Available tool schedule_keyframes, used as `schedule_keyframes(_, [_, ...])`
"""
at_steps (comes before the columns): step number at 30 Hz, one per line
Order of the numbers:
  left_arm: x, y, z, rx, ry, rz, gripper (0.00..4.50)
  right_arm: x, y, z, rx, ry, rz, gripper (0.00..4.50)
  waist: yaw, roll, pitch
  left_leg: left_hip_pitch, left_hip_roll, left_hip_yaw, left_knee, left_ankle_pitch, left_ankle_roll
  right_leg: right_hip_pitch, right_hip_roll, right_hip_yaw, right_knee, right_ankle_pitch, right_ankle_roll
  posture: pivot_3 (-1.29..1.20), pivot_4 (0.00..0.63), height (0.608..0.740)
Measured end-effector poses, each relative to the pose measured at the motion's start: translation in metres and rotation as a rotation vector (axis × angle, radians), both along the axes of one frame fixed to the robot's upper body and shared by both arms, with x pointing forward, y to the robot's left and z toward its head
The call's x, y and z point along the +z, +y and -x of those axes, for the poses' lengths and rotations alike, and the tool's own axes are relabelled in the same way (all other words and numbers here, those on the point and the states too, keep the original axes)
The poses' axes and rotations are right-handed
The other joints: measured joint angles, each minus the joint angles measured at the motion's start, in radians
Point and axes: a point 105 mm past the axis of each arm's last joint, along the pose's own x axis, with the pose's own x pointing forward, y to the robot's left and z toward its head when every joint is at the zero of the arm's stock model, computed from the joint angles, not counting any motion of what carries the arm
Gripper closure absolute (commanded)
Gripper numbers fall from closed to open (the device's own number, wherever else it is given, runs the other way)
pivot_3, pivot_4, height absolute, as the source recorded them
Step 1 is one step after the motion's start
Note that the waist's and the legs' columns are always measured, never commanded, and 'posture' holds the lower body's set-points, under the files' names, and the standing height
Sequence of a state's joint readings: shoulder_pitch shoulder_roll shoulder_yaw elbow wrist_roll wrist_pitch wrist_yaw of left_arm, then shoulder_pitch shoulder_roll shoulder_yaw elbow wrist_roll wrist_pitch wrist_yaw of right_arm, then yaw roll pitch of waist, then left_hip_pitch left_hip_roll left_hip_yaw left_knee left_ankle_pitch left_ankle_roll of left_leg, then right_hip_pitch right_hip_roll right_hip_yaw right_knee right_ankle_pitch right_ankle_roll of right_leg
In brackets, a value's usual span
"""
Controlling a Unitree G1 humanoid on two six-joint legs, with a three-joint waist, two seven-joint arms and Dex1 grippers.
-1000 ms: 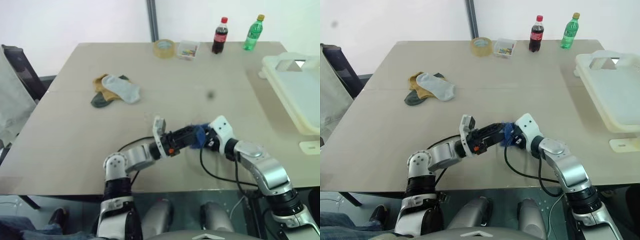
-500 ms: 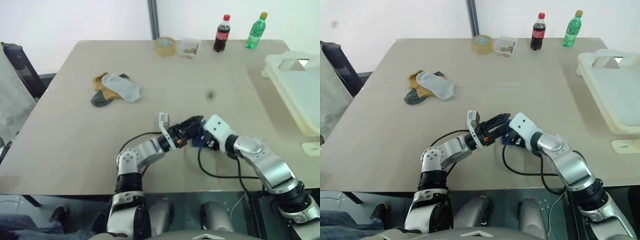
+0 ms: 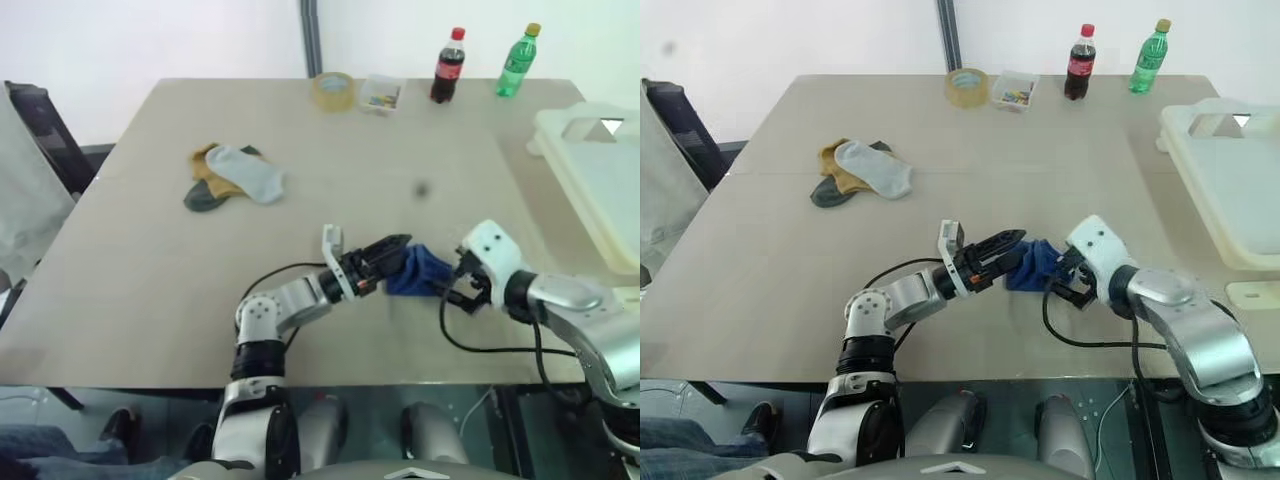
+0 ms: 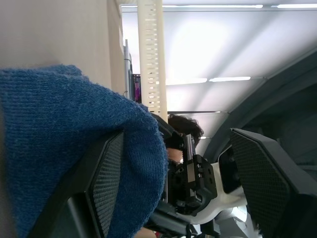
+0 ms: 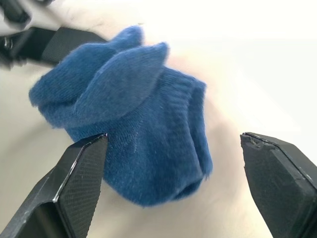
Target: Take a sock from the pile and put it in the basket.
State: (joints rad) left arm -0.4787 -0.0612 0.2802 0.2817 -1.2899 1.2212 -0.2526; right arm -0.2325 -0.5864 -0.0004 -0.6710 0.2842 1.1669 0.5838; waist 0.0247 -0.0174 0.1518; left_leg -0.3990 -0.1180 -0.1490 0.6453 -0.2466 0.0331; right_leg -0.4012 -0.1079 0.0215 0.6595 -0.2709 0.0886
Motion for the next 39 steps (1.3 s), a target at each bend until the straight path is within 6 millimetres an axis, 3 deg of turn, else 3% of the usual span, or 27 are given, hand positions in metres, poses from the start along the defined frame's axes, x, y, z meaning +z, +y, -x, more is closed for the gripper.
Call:
schedule_keyframes(5, [-0.003, -0.005, -0.003, -0.017, -0.002, -0.02, 0.86, 0.008, 0.011, 0.009, -0.018, 0.071, -0.235, 0.07, 0.006, 0.001, 0.0, 0.001, 0.0, 0.0, 0.001, 0.0, 0.0, 0.0, 0.0, 0.0, 0.001, 0.0, 0.0, 0.0, 0.15, 0.74])
schedule_keyframes(9, [-0.004, -0.009, -0.005, -0.027, -0.007, -0.025, 0.86, 0.022, 0.03, 0.003, -0.047, 0.078, -0.433, 0.07, 0.009, 0.002, -0.001, 0.001, 0.0, -0.001, 0.001, 0.0, 0.0, -0.001, 0.0, 0.0, 0.002, 0.0, 0.0, 0.0, 0.15, 0.74])
schedule_keyframes(14, [-0.004, -0.012, -0.006, -0.034, -0.011, -0.027, 0.86, 0.007, 0.026, -0.007, -0.155, 0.136, -0.47, 0.07, 0.014, 0.002, -0.001, 0.001, -0.001, 0.0, 0.001, 0.0, 0.0, -0.001, -0.001, 0.001, 0.002, 0.0, 0.0, 0.0, 0.15, 0.74])
schedule_keyframes(19, [-0.005, -0.011, -0.007, -0.027, -0.015, -0.029, 0.86, -0.021, 0.003, -0.006, -0.228, 0.177, -0.311, 0.07, 0.013, 0.003, -0.001, 0.001, -0.001, 0.0, 0.001, 0.0, 0.0, -0.001, 0.0, 0.001, 0.003, 0.0, 0.0, 0.0, 0.15, 0.74])
schedule_keyframes(24, [-0.006, -0.01, -0.008, -0.02, -0.017, -0.034, 0.86, -0.028, -0.005, -0.01, -0.235, 0.165, -0.26, 0.07, 0.012, 0.003, -0.002, 0.001, 0.0, 0.0, 0.002, 0.0, 0.0, -0.001, 0.0, 0.0, 0.003, 0.0, 0.0, 0.0, 0.15, 0.74])
schedule_keyframes(28, [-0.007, -0.009, -0.009, -0.013, -0.017, -0.038, 0.86, -0.03, 0.0, -0.013, -0.232, 0.161, -0.277, 0.07, 0.009, 0.003, -0.002, 0.002, 0.0, 0.001, 0.002, 0.0, 0.0, 0.0, 0.0, 0.0, 0.003, 0.0, 0.0, 0.0, 0.15, 0.74])
schedule_keyframes(32, [-0.008, -0.008, -0.01, -0.007, -0.018, -0.047, 0.86, -0.03, 0.014, -0.019, -0.265, 0.205, -0.465, 0.07, -0.006, 0.002, -0.003, 0.005, 0.001, 0.0, 0.003, 0.0, 0.0, 0.003, 0.001, 0.001, 0.003, 0.0, 0.0, 0.0, 0.15, 0.74])
schedule_keyframes(35, [-0.008, -0.008, -0.009, -0.008, -0.02, -0.045, 0.86, -0.03, 0.017, -0.02, -0.261, 0.222, -0.497, 0.83, -0.013, 0.002, -0.003, 0.005, 0.001, 0.001, 0.002, 0.0, 0.0, 0.003, 0.001, 0.001, 0.003, 0.0, 0.0, 0.0, 0.15, 0.74])
schedule_keyframes(39, [-0.007, -0.008, -0.009, -0.008, -0.02, -0.044, 0.86, -0.034, 0.018, -0.02, -0.259, 0.246, -0.495, 2.61, -0.013, 0.003, -0.003, 0.005, 0.001, 0.0, 0.001, 0.0, 0.0, 0.002, 0.001, 0.001, 0.003, 0.0, 0.0, 0.0, 0.15, 0.74])
